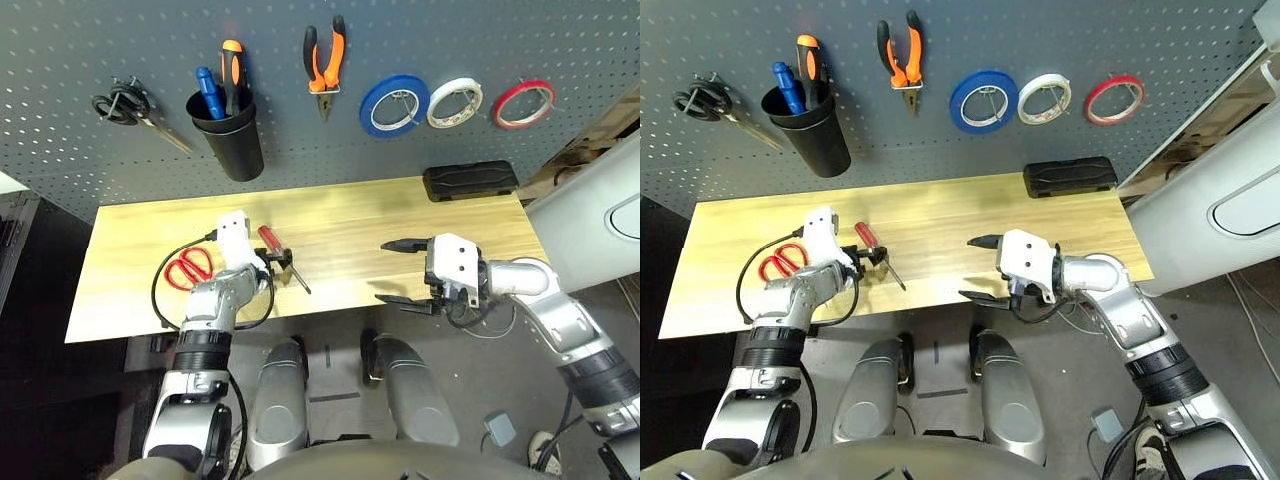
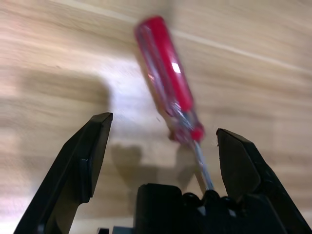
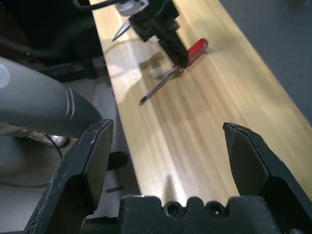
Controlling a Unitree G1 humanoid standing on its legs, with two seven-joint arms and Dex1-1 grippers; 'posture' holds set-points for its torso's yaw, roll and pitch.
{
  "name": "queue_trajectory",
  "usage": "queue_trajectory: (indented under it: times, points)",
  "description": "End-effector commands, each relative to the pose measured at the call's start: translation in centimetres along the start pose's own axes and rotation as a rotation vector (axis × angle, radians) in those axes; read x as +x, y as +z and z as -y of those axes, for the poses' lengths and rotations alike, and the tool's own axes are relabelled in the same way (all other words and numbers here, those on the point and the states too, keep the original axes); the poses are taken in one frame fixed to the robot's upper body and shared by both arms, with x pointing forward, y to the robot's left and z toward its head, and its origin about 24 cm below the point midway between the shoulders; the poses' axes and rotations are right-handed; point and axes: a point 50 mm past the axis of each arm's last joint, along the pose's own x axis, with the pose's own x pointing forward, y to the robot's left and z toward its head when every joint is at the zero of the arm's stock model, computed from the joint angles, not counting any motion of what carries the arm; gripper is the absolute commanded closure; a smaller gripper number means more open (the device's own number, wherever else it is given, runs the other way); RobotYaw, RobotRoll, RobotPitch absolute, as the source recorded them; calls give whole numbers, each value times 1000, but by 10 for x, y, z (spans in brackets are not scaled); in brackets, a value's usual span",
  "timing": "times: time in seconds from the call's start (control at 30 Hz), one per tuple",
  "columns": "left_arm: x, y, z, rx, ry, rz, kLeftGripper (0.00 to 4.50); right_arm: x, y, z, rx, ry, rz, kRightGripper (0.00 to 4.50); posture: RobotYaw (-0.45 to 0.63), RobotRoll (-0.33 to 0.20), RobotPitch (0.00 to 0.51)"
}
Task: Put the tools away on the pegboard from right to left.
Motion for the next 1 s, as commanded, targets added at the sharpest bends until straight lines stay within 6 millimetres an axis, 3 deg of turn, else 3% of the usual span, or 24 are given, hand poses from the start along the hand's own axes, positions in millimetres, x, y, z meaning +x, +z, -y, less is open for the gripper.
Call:
queue_trajectory:
  times: [0.03,0.17,0.23,0.3,0.53,0.77,0.93,1.0]
  points:
    - [6,-7,-3,-15,36,-22,0,-6,1,-3,17,-14,-11,18,-66,0,357]
    - [11,-7,-3,-19,52,-15,0,-8,1,-5,23,-19,-16,18,-70,0,358]
    - [13,-7,1,-23,33,-9,366,-8,1,-5,17,-22,-22,0,-67,0,354]
    - [14,-6,6,-31,13,-8,952,-8,0,-3,13,-26,-26,0,-63,0,350]
    - [2,5,17,-24,-70,8,3674,-10,-7,9,-15,-38,-47,0,-22,0,317]
    - [-40,18,23,58,-246,-8,3690,-13,-16,29,10,-43,-11,0,53,0,253]
    - [-89,31,14,120,-401,-2,3690,-20,-16,48,57,-86,81,0,92,0,205]
    - [-100,35,13,132,-434,7,3690,-23,-16,54,71,-87,102,0,98,0,193]
